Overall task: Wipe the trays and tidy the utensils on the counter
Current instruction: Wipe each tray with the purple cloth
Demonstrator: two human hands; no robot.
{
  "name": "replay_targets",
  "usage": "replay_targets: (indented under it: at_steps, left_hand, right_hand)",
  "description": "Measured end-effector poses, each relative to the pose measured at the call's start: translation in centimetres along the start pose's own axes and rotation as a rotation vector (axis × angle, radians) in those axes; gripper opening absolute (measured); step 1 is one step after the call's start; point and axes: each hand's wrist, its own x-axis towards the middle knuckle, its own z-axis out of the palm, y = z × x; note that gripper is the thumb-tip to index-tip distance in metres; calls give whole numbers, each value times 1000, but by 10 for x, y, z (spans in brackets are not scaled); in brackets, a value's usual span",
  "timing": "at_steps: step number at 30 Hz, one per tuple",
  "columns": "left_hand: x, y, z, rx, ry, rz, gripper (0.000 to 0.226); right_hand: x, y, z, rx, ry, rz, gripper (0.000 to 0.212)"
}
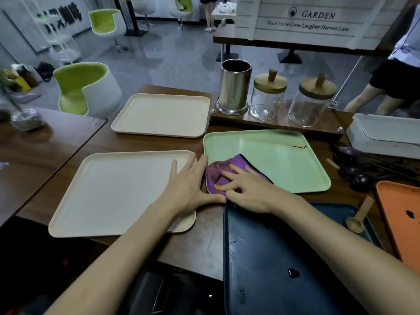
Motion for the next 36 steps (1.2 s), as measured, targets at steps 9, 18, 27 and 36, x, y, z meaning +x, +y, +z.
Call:
replay_targets:
  at_steps: [9,18,27,36]
  left_hand:
    - [-1,3,-4,-71,-18,32,134]
    - [-3,3,-8,-110,-1,40,135]
    - [-1,2,-6,-113,32,67,121]
    - [4,-1,-2,143,14,67,83]
  right_hand:
    - [56,-3,-15,-182,50,252,55]
    - [45,-14,-4,-93,50,280,54]
    - [28,-19,0,-74,48,275,55]
    - [68,-4,-10,-132,167,360,51]
